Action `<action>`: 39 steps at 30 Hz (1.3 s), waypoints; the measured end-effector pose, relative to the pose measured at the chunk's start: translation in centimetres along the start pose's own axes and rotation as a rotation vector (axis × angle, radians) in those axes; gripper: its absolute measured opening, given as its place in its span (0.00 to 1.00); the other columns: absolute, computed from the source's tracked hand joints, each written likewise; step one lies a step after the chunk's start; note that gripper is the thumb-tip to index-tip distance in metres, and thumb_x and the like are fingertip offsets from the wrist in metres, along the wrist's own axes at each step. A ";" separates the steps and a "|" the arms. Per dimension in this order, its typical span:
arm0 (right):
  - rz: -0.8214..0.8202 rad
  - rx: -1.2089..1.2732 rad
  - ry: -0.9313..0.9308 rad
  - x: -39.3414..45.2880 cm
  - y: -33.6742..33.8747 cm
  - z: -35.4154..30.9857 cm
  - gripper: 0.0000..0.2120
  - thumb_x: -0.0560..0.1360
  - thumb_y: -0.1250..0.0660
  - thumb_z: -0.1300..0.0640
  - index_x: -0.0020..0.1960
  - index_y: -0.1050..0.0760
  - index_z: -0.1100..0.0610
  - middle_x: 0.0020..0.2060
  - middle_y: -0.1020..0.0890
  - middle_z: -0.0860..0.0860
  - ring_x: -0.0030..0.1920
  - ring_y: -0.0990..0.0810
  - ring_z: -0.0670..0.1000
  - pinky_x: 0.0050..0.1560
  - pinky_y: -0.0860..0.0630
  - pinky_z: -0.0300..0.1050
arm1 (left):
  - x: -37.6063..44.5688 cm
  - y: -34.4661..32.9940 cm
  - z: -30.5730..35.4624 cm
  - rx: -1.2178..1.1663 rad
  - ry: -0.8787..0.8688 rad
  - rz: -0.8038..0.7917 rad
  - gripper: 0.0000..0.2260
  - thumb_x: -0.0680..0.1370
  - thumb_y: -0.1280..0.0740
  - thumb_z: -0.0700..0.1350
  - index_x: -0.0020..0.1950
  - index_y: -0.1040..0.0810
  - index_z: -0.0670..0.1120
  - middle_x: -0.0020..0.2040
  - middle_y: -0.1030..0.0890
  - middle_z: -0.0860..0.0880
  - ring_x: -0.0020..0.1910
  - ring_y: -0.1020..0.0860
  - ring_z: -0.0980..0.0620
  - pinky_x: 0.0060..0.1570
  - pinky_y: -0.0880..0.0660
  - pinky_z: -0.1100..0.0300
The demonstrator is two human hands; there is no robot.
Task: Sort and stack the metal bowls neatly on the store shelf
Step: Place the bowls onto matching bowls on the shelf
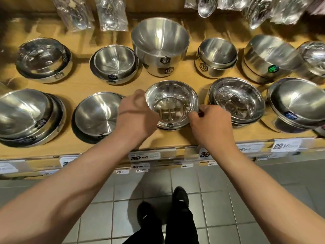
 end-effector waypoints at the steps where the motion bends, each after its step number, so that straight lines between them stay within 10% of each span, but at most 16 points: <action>1: 0.005 -0.004 0.003 0.0 0.1 -0.1 0.18 0.78 0.35 0.57 0.30 0.30 0.59 0.24 0.30 0.52 0.27 0.33 0.49 0.29 0.37 0.42 | 0.1 0.1 -0.1 -0.032 0.011 -0.002 0.09 0.73 0.29 0.38 0.52 0.23 0.42 0.44 0.21 0.50 0.36 0.27 0.58 0.27 0.33 0.78; 12: 0.008 0.011 0.042 0.3 0.7 -0.2 0.14 0.78 0.35 0.56 0.36 0.27 0.59 0.29 0.26 0.51 0.31 0.30 0.45 0.25 0.39 0.31 | -0.4 0.9 0.1 0.006 -0.012 -0.029 0.10 0.76 0.29 0.47 0.54 0.20 0.44 0.48 0.19 0.47 0.45 0.22 0.48 0.36 0.31 0.61; 24: 0.005 0.045 0.120 -1.2 1.2 0.0 0.20 0.82 0.38 0.51 0.35 0.30 0.59 0.30 0.25 0.53 0.30 0.30 0.48 0.29 0.39 0.42 | -1.9 2.1 0.8 0.113 0.019 0.060 0.13 0.79 0.34 0.47 0.40 0.30 0.40 0.35 0.29 0.46 0.38 0.31 0.45 0.28 0.41 0.58; 31: -0.106 0.454 -0.011 -7.3 5.2 5.2 0.11 0.81 0.37 0.52 0.47 0.18 0.56 0.42 0.15 0.50 0.49 0.16 0.54 0.54 0.19 0.64 | -10.1 5.1 2.1 -0.138 0.002 0.146 0.10 0.80 0.32 0.48 0.57 0.18 0.45 0.50 0.16 0.48 0.51 0.20 0.47 0.50 0.28 0.58; 39: -0.075 0.704 -0.185 -13.4 12.7 11.9 0.08 0.82 0.35 0.52 0.48 0.17 0.46 0.49 0.15 0.47 0.49 0.16 0.48 0.53 0.20 0.50 | -16.7 4.8 3.0 -0.432 0.116 -0.006 0.04 0.80 0.32 0.46 0.53 0.19 0.51 0.48 0.17 0.53 0.51 0.17 0.47 0.57 0.19 0.44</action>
Point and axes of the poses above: each hand's wrist, its own x-axis towards the middle knuckle, its own y-axis out of the back of the hand, z = x × y, the point moved 10 cm from there along x, towards the middle knuckle
